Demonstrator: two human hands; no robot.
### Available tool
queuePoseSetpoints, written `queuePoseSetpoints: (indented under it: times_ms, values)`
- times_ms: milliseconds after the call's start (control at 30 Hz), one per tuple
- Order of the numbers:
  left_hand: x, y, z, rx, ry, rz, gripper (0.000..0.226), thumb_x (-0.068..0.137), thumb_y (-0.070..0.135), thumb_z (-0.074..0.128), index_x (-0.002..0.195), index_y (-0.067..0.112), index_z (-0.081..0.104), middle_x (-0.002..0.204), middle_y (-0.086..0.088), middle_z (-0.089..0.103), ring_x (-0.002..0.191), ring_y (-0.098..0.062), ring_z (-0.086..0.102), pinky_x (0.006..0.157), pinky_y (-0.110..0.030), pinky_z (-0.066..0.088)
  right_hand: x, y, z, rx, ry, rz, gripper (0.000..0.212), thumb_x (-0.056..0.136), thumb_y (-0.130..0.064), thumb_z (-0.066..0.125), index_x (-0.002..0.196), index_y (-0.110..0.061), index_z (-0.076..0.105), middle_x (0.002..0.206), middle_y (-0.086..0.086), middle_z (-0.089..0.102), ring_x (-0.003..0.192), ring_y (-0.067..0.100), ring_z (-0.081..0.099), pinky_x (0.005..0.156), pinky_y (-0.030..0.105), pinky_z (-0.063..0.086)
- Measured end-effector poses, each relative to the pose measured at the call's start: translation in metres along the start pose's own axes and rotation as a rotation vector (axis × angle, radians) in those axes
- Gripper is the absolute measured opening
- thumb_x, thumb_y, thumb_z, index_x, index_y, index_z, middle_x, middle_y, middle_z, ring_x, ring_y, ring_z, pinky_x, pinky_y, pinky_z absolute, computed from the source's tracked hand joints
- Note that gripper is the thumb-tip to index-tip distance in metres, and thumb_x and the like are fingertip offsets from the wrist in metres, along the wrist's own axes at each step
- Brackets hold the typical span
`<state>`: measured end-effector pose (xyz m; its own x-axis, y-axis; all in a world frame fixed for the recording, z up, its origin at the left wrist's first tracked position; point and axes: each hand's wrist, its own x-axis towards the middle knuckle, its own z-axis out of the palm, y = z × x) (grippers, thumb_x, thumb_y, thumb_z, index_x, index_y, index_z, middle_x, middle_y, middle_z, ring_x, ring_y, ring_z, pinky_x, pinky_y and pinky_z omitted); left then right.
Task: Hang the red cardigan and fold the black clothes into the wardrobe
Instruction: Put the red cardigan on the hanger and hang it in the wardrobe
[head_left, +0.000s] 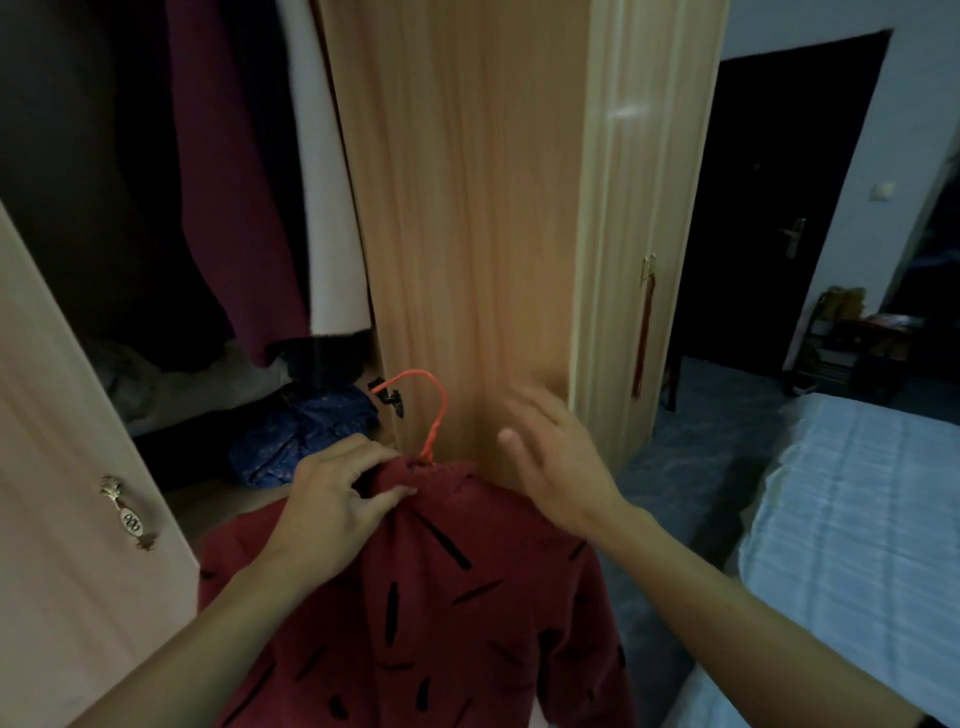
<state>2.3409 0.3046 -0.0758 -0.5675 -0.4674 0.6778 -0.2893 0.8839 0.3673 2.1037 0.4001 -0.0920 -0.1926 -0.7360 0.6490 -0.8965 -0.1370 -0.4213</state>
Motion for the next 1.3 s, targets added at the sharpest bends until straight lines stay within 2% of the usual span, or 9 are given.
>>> queuePoseSetpoints:
  times_ms: [100, 167, 300, 500, 633, 800, 933, 1067, 1300]
  values:
    - [0.001, 0.002, -0.006, 0.002, 0.033, 0.006, 0.024, 0.069, 0.024, 0.089, 0.088, 0.023, 0.074, 0.082, 0.013, 0.064, 0.076, -0.003, 0.061, 0.068, -0.017, 0.045, -0.002, -0.039, 0.001, 0.088, -0.174, -0.066, 0.059, 0.094, -0.054, 0.052, 0.140, -0.019, 0.052, 0.139, -0.003, 0.054, 0.130, 0.008, 0.047, 0.111, 0.027, 0.038]
    - [0.001, 0.003, -0.013, 0.004, 0.056, 0.006, 0.024, 0.070, 0.022, 0.088, 0.089, 0.022, 0.075, 0.082, 0.013, 0.064, 0.076, -0.003, 0.061, 0.068, -0.020, 0.047, -0.002, -0.057, 0.007, 0.180, -0.185, -0.106, 0.055, 0.089, -0.049, 0.065, 0.135, -0.021, 0.056, 0.129, -0.005, 0.061, 0.120, 0.006, 0.055, 0.103, 0.022, 0.044]
    - [-0.001, 0.006, -0.029, 0.013, 0.095, 0.001, 0.027, 0.068, 0.019, 0.089, 0.092, 0.020, 0.076, 0.084, 0.012, 0.066, 0.079, -0.001, 0.062, 0.070, -0.019, 0.048, 0.006, -0.085, 0.019, 0.249, -0.121, -0.140, 0.035, 0.085, -0.032, 0.075, 0.117, -0.020, 0.066, 0.105, -0.008, 0.069, 0.094, 0.005, 0.064, 0.084, 0.027, 0.053]
    - [-0.015, 0.006, -0.051, -0.025, 0.130, -0.078, 0.033, 0.064, 0.019, 0.092, 0.091, 0.021, 0.073, 0.086, 0.015, 0.068, 0.081, -0.001, 0.065, 0.072, -0.025, 0.052, 0.013, -0.112, 0.029, 0.345, -0.123, -0.131, 0.019, 0.081, -0.022, 0.080, 0.089, -0.017, 0.063, 0.074, -0.017, 0.058, 0.068, 0.001, 0.056, 0.064, 0.016, 0.043]
    - [-0.024, 0.004, -0.063, -0.043, 0.161, -0.182, 0.045, 0.064, 0.026, 0.092, 0.088, 0.027, 0.055, 0.079, 0.012, 0.064, 0.075, -0.009, 0.064, 0.066, -0.026, 0.050, 0.017, -0.126, 0.037, 0.448, -0.139, -0.107, 0.021, 0.077, -0.020, 0.083, 0.089, -0.017, 0.066, 0.078, -0.014, 0.064, 0.073, 0.001, 0.062, 0.068, 0.016, 0.046]
    - [-0.032, -0.001, -0.075, -0.090, 0.142, -0.273, 0.065, 0.062, 0.026, 0.093, 0.092, 0.038, 0.037, 0.078, 0.004, 0.066, 0.068, -0.014, 0.064, 0.064, -0.037, 0.054, 0.019, -0.139, 0.044, 0.539, -0.174, -0.083, 0.044, 0.073, -0.019, 0.086, 0.114, -0.020, 0.069, 0.100, -0.009, 0.070, 0.097, 0.008, 0.067, 0.088, 0.025, 0.052]
    - [-0.033, -0.004, -0.082, -0.136, 0.162, -0.312, 0.071, 0.053, 0.019, 0.097, 0.091, 0.033, 0.039, 0.074, 0.004, 0.067, 0.063, -0.010, 0.063, 0.063, -0.037, 0.055, 0.024, -0.149, 0.047, 0.660, -0.247, -0.035, 0.025, 0.074, -0.006, 0.082, 0.095, -0.012, 0.071, 0.087, 0.001, 0.073, 0.084, 0.015, 0.071, 0.082, 0.034, 0.056]
    - [-0.035, -0.008, -0.088, -0.144, 0.184, -0.312, 0.066, 0.050, 0.019, 0.098, 0.086, 0.030, 0.043, 0.074, 0.003, 0.067, 0.060, -0.013, 0.062, 0.059, -0.039, 0.055, 0.024, -0.157, 0.053, 0.649, -0.234, -0.037, 0.018, 0.076, -0.007, 0.080, 0.090, -0.014, 0.071, 0.080, -0.002, 0.073, 0.077, 0.013, 0.071, 0.077, 0.036, 0.057]
    - [-0.040, -0.003, -0.087, -0.066, 0.201, -0.291, 0.047, 0.054, 0.031, 0.094, 0.080, 0.024, 0.056, 0.073, 0.005, 0.064, 0.064, -0.017, 0.062, 0.060, -0.042, 0.052, 0.021, -0.153, 0.056, 0.588, -0.171, -0.169, 0.016, 0.080, -0.012, 0.079, 0.094, -0.014, 0.071, 0.086, -0.011, 0.070, 0.083, 0.006, 0.068, 0.078, 0.027, 0.056]
